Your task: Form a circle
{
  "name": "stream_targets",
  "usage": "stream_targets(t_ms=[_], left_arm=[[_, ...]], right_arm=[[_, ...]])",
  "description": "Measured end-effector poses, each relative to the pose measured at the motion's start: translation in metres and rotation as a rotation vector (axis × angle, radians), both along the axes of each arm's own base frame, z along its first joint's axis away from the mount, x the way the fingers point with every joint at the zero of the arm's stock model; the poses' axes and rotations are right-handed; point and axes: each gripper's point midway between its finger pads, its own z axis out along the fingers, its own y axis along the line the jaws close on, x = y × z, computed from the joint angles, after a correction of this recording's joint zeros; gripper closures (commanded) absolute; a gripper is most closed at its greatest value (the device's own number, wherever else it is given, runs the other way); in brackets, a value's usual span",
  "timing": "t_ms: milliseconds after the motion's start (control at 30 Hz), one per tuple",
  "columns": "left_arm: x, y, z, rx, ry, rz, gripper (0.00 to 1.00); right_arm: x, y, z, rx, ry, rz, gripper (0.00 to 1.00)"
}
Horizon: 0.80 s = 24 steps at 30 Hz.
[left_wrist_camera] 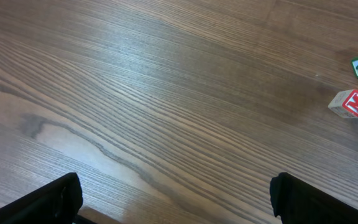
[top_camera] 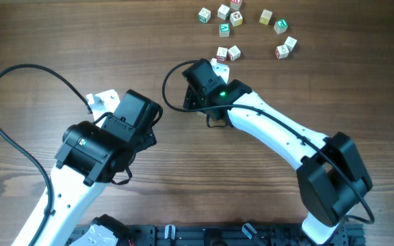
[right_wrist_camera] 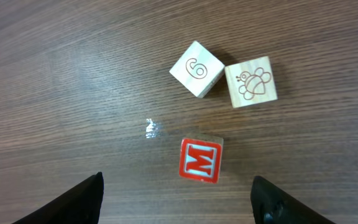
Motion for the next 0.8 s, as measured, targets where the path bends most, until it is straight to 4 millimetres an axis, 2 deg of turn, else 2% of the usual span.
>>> stream_targets(t_ms=[167,267,400,733,800], left_arm=[[0.000,0.000,0.000,0.000,0.000,0.000,0.00],[0.000,0.000,0.000,0.000,0.000,0.000,0.00],[0.000,0.000,0.000,0.000,0.000,0.000,0.00],[0.000,0.000,0.000,0.000,0.000,0.000,0.00],[0.000,0.000,0.000,0.000,0.000,0.000,0.00]], right_arm=[[-0.001,-0.002,-0.026,-0.042,0.043,-0.002,0.25],[0.000,-0.005,-0.029,-0.060,0.042,-0.008,0.26],[0.000,-0.006,-0.031,-0.071,0.042,0.000,0.33],[-0.005,-0.004,-0.051,-0.099,0.076,0.011,0.34],[-0.006,-0.003,-0.051,-0.100,0.075,0.015,0.38]])
